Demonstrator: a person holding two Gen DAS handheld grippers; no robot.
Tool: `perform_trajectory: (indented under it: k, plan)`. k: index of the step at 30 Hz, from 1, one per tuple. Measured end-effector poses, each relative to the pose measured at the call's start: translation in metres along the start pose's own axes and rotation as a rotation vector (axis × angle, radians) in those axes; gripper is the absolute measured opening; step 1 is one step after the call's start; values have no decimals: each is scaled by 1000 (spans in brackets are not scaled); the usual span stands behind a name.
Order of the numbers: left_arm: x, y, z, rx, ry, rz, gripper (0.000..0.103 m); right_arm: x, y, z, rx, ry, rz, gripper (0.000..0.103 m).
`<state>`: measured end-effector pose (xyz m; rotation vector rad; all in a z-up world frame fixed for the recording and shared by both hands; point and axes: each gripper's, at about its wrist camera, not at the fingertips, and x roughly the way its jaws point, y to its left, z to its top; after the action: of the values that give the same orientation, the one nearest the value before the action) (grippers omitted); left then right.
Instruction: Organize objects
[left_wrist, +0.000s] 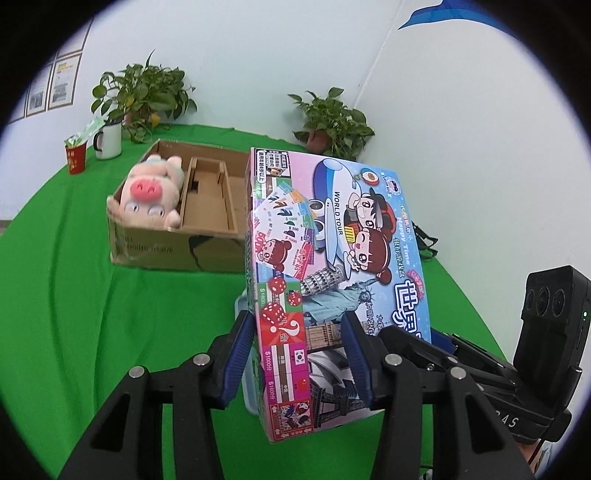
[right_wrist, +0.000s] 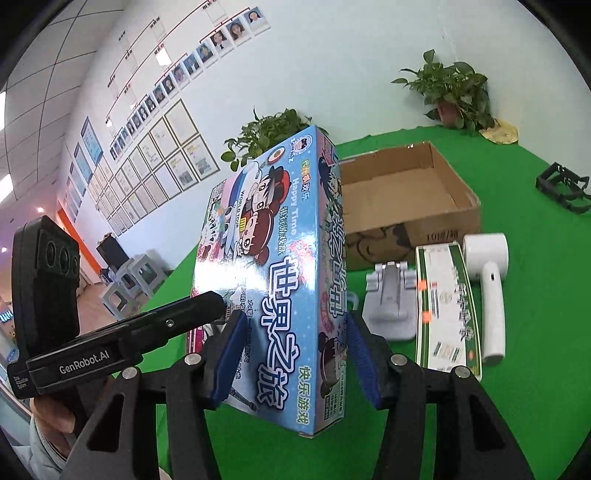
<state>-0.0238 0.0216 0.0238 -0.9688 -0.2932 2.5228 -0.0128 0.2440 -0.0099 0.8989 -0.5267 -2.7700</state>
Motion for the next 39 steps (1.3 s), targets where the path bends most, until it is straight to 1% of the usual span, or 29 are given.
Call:
perform_trajectory:
  k: [7,10,15,17,20,24,29,33,39]
  plan:
    - [-5,-3,40,31,-84,17,48,-4,7,38,-9,-55,24,52]
    - [-7,-5,62,54,-122,17,47,3,9,55,-8,-67,41,52]
    - [-5,-15,99,130,-190,17,47,19,5,86,11,-67,67,52]
    - [1,-21,113,171,-203,35,47,26,2,96,32,-62,86,51]
    - [7,-28,126,198,-222,44,47,33,-4,112,56,-63,104,50]
    - [20,-34,141,226,-232,58,45,41,-12,126,69,-69,111,50]
    - [39,-40,155,245,-231,70,45,51,-24,143,83,-58,110,49]
    - [54,-40,166,240,-228,95,45,59,-29,160,71,-50,100,49]
    - [82,-35,179,204,-191,111,45,76,-45,189,66,-18,93,48]
